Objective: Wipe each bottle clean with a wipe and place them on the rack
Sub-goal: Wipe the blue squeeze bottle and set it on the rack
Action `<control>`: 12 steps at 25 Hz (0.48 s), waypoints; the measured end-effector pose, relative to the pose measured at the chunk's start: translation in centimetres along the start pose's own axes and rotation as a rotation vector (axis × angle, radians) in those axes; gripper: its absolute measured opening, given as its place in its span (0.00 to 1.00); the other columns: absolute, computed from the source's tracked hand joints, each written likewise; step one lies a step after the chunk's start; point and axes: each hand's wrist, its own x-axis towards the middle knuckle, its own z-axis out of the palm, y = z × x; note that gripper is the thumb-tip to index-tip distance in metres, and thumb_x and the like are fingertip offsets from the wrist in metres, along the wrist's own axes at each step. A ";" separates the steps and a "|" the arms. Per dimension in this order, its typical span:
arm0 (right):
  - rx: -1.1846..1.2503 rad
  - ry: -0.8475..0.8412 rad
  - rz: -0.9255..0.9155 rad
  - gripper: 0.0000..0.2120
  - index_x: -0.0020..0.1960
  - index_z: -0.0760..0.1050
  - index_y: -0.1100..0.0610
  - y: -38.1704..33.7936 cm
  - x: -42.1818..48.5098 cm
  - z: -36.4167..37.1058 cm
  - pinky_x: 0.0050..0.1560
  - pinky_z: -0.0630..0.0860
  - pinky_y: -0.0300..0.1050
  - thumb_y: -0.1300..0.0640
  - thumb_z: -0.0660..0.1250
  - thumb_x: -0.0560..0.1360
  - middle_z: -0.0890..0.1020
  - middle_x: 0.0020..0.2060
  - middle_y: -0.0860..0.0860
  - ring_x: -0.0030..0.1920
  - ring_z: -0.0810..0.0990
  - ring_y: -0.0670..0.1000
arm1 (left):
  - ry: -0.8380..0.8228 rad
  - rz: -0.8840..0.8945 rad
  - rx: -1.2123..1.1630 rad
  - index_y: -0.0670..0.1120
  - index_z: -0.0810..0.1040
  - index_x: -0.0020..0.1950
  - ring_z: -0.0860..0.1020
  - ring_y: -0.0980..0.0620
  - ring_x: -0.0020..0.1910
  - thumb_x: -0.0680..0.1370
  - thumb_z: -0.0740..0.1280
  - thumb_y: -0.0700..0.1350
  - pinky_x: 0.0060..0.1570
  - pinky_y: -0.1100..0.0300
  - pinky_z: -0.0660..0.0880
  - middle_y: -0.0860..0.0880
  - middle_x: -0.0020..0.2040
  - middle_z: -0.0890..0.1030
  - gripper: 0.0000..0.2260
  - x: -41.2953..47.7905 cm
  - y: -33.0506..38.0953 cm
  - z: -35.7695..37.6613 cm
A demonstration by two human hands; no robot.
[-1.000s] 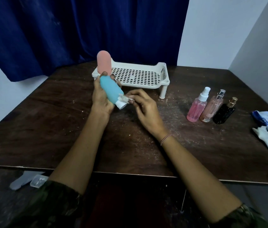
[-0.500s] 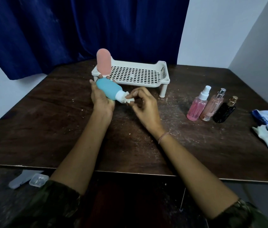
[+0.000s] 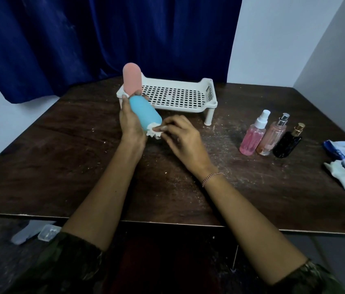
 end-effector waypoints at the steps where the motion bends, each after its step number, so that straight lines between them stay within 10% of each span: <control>1: 0.004 0.032 0.025 0.07 0.50 0.80 0.64 0.0 0.0 0.0 0.52 0.75 0.41 0.66 0.68 0.72 0.79 0.46 0.56 0.49 0.76 0.51 | -0.068 0.001 -0.006 0.47 0.77 0.43 0.77 0.53 0.33 0.82 0.53 0.51 0.34 0.61 0.76 0.50 0.37 0.80 0.17 -0.2 0.0 0.2; 12: 0.157 0.319 0.212 0.07 0.49 0.79 0.66 0.2 0.7 -1.3 0.53 0.75 0.35 0.69 0.66 0.73 0.79 0.47 0.57 0.50 0.76 0.45 | -0.575 -0.314 0.198 0.45 0.83 0.44 0.79 0.55 0.35 0.80 0.54 0.52 0.36 0.63 0.76 0.48 0.38 0.82 0.20 -1.0 -0.5 0.0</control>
